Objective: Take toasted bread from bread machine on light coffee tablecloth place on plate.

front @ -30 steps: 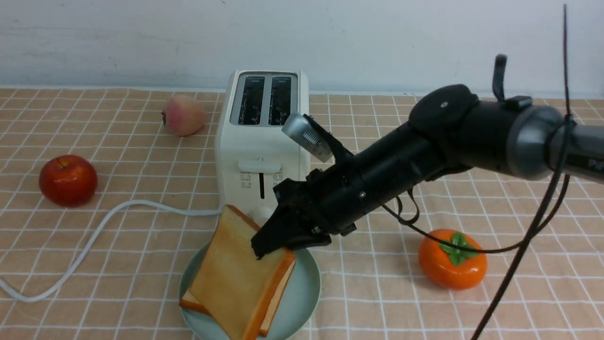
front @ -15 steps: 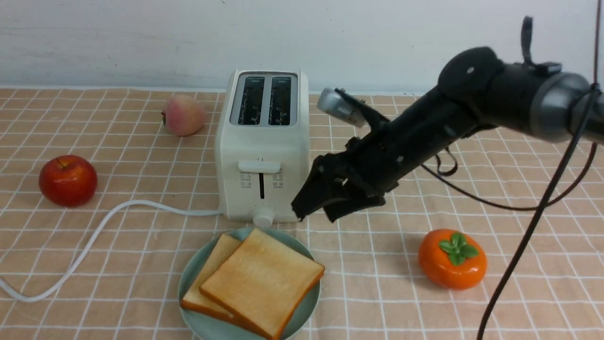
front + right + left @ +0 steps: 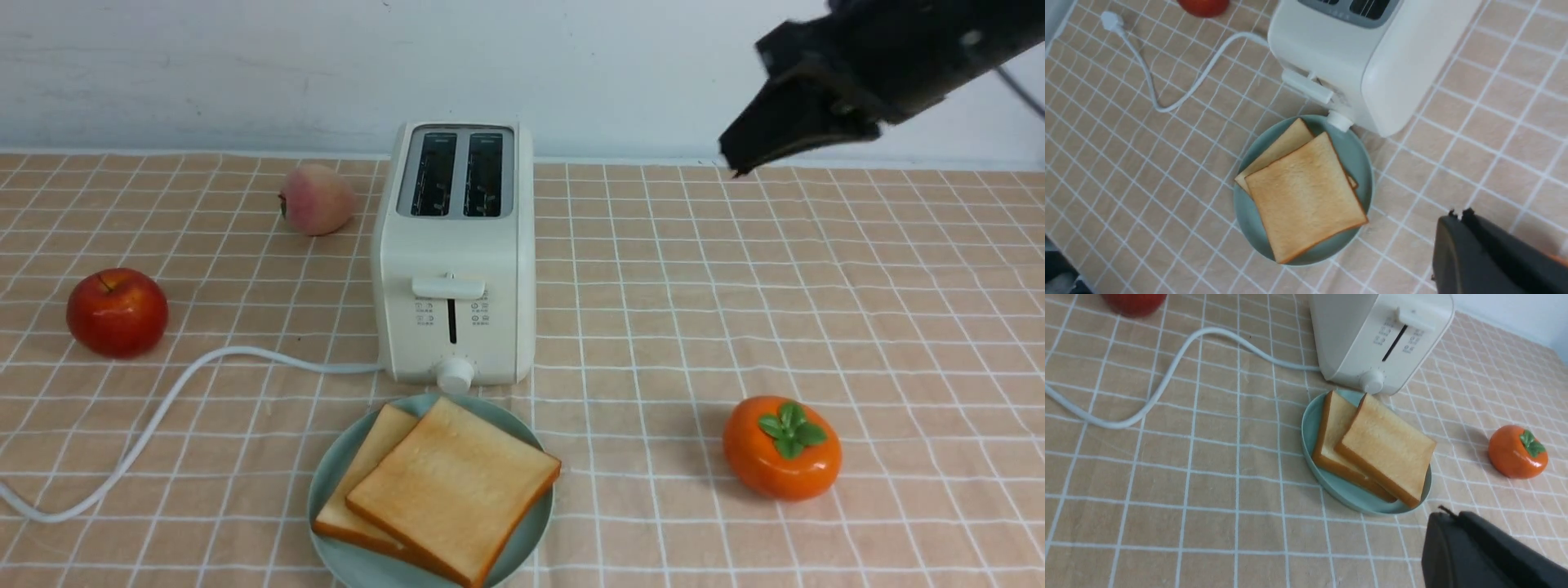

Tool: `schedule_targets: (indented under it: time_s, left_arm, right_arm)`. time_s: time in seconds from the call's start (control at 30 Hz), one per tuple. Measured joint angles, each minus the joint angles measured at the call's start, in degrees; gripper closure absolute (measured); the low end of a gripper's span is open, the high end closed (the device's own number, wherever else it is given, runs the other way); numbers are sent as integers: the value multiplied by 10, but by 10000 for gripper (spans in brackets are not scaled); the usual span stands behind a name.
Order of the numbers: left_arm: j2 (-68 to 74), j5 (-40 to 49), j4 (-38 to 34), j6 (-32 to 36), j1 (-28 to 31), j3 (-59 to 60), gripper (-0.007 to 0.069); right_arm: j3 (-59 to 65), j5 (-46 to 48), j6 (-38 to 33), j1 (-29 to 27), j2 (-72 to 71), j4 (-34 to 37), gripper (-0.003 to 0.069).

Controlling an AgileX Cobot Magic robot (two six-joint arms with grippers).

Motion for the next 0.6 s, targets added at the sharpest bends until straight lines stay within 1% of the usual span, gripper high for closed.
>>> schedule_targets:
  time_s: [0.13,0.27,0.3,0.33,0.4,0.43,0.5,0.6]
  left_arm:
    - [0,-33,0,0,0,0,638]
    - [0,-64,0,0,0,0,638]
    - [0,-65,0,0,0,0,638]
    - [0,-75,0,0,0,0,638]
    - [0,-92,0,0,0,1,638]
    - [0,-108,0,0,0,6,638]
    - [0,-124,0,0,0,15,638]
    - [0,-159,0,0,0,34,638]
  right_arm:
    - [28,1,12,0,-104,-55,666]
    - [98,-60,22,0,-218,-112,666]
    - [107,-69,23,0,-223,-117,666]
    - [144,-100,29,0,-269,-138,665]
    - [200,-142,45,0,-317,-163,664]
    - [249,-176,58,0,-359,-189,664]
    - [308,-214,76,0,-410,-211,664]
    - [417,-283,123,-1,-506,-254,662]
